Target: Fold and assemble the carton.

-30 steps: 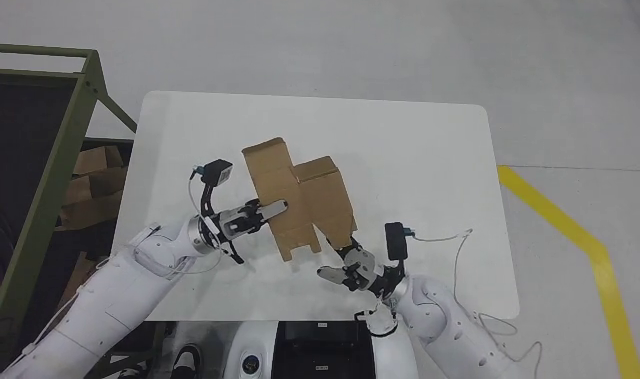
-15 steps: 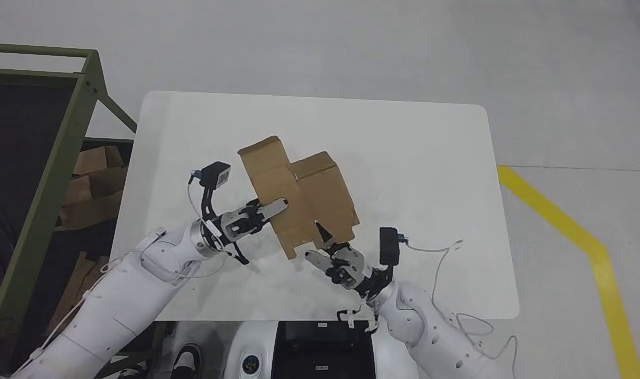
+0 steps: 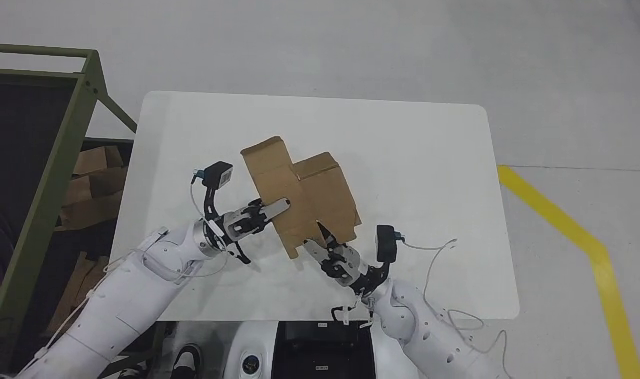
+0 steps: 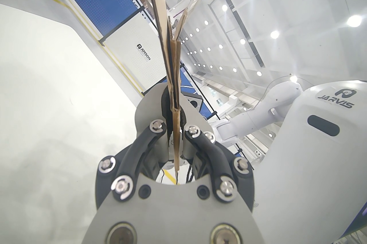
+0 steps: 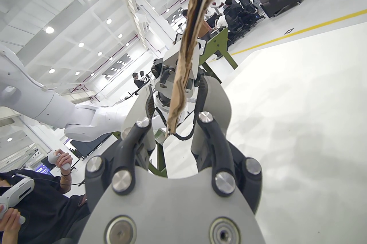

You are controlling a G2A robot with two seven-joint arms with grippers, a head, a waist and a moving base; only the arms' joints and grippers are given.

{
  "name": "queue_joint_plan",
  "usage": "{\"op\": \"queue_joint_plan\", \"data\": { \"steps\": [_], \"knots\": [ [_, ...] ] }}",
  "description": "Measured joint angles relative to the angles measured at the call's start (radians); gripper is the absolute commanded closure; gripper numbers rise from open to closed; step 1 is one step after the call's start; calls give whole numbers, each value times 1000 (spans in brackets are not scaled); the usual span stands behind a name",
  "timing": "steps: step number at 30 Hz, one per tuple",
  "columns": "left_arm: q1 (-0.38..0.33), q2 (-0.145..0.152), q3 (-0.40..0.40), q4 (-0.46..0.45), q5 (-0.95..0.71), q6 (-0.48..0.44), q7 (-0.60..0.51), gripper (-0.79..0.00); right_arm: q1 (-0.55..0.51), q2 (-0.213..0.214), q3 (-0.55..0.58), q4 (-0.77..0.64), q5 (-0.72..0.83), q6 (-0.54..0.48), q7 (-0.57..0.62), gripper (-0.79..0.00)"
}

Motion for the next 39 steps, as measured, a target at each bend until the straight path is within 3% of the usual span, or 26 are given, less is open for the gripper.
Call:
{"op": "queue_joint_plan", "data": {
  "steps": [4,8,13,22,23,25,27,39],
  "knots": [
    [0,-5,-3,3,-1,-3,-6,0,-2,-4,6,6,-6,-7,-11,-228],
    [2,-8,-6,5,-4,-5,-13,0,-8,-7,12,9,-12,-9,-25,-154],
    [6,-12,-13,5,-7,-10,-23,0,-12,-11,20,12,-20,-15,-31,0],
    [16,-17,-25,3,-15,-11,-35,0,-16,-18,29,15,-21,-22,-26,0],
    [18,-18,-26,2,-17,-11,-36,-40,-16,-18,30,15,-22,-24,-25,0],
    [20,-19,-27,2,-20,-10,-38,-299,-17,-20,32,15,-24,-26,-24,0],
    [21,-21,-28,2,-22,-9,-40,-785,-20,-21,35,13,-27,-26,-24,0],
    [36,-28,-53,1,-61,-24,-37,-785,-29,-24,57,11,-31,-35,-6,0]
  ]
}}
